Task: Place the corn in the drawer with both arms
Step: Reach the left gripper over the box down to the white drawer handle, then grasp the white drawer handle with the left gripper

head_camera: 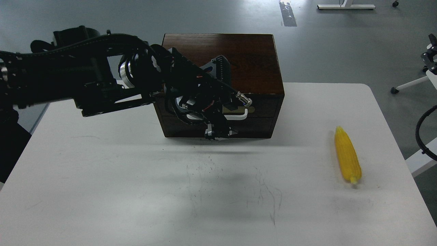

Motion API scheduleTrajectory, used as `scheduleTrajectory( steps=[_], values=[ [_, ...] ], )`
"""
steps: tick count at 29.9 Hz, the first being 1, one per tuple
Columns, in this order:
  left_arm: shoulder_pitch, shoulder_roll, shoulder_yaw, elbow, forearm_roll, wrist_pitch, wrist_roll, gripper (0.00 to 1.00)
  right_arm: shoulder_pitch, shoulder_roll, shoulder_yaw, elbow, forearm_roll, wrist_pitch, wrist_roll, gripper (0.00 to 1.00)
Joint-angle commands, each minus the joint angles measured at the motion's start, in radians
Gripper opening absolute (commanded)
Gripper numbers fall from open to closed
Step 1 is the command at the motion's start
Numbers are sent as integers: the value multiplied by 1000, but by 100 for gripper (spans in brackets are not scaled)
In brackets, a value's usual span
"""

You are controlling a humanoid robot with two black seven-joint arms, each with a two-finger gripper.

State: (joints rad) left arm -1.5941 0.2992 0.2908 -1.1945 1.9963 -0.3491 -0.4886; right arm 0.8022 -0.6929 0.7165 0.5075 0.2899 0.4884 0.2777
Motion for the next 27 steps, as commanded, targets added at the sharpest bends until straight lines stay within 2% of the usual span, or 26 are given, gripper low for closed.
scheduleTrajectory(
  steps=[1, 20, 23, 27],
  values=[
    [0, 0, 22, 6, 2, -1, 0, 66, 0, 1, 0, 0, 0, 0, 0, 100],
    [-3, 8, 50, 19, 53, -10, 0, 66, 2, 3, 0, -1, 0, 0, 0, 100],
    [-4, 9, 56, 19, 61, -10, 0, 61, 2, 3, -3, -1, 0, 0, 0, 100],
    [-4, 11, 64, 19, 99, -10, 0, 60, 2, 3, -3, -1, 0, 0, 0, 100]
  ],
)
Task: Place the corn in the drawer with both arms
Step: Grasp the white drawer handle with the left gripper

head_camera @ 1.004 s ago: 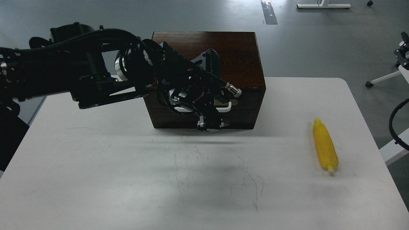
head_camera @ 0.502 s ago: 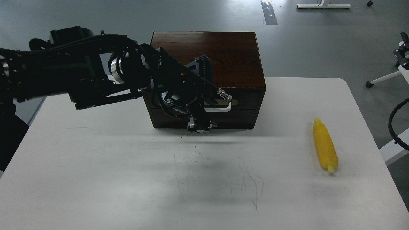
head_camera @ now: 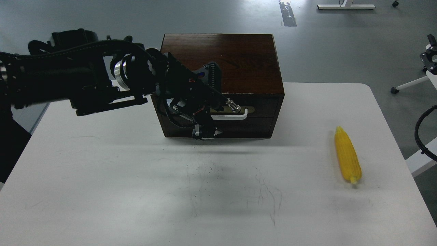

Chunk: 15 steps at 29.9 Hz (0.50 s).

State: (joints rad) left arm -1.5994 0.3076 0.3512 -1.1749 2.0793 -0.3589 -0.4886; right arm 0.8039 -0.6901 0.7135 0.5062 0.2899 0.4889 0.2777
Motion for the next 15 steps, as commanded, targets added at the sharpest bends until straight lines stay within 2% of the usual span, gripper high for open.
scheduleTrajectory(
  steps=[1, 10, 15],
  values=[
    [3, 4, 5, 0, 18, 0, 0, 60, 0, 0, 0, 2, 0, 0, 0, 100],
    [4, 27, 18, -5, 28, 0, 0, 54, 3, 0, 1, 0, 0, 0, 0, 100],
    [6, 25, 25, -9, 28, 0, 0, 54, 6, 1, 1, 0, 0, 0, 0, 100]
  ],
)
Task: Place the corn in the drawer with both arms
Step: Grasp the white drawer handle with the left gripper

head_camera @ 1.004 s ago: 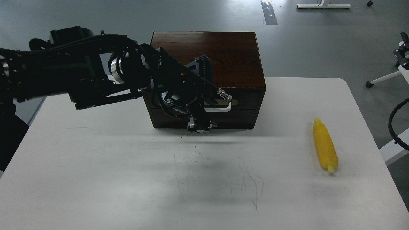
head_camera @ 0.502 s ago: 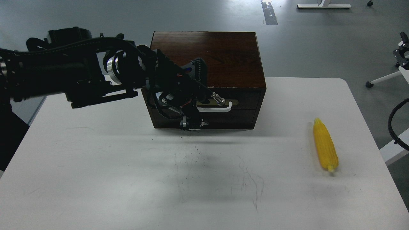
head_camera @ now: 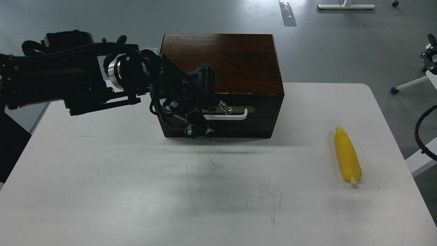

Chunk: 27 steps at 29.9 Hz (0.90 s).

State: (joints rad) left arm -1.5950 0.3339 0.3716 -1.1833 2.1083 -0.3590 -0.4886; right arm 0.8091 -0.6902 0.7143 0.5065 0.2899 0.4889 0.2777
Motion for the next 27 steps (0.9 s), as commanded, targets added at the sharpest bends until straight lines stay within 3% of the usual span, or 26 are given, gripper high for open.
scheduleTrajectory(
  steps=[1, 24, 27],
  values=[
    [1, -1, 6, -1, -1, 0, 0, 54, -1, 0, 1, 0, 0, 0, 0, 100],
    [1, 4, 18, -22, -1, 0, 0, 54, -1, -3, 1, -16, 0, 0, 1, 100],
    [0, 7, 18, -22, -1, 0, 0, 43, -1, -3, 1, -16, 0, 0, 1, 100]
  ],
)
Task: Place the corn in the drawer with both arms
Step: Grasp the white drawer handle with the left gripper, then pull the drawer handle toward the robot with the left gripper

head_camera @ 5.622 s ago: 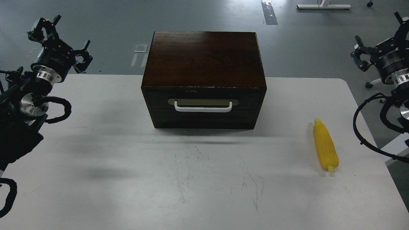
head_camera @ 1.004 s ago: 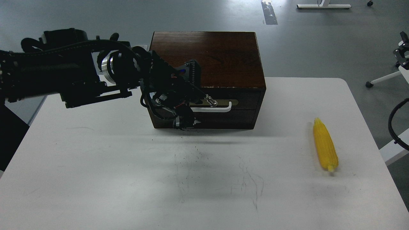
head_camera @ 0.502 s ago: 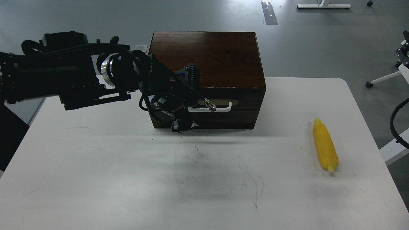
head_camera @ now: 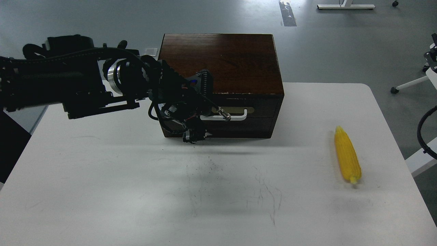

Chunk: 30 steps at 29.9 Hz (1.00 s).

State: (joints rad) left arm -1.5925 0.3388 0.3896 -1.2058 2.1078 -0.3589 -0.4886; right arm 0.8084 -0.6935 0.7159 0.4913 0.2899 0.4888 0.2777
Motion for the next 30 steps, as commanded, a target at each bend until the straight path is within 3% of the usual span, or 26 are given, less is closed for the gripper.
scheduleTrajectory(
  steps=[1, 16, 30],
  values=[
    [-3, 2, 2, -1, 0, 0, 0, 38, 0, 0, 0, 0, 0, 0, 1, 100],
    [-12, 6, 0, -28, 0, -14, 0, 39, -2, -1, -1, 0, 0, 0, 1, 100],
    [-20, 36, -1, -129, 0, -43, 0, 39, -2, -1, -1, -20, -2, 0, 1, 100]
  ],
)
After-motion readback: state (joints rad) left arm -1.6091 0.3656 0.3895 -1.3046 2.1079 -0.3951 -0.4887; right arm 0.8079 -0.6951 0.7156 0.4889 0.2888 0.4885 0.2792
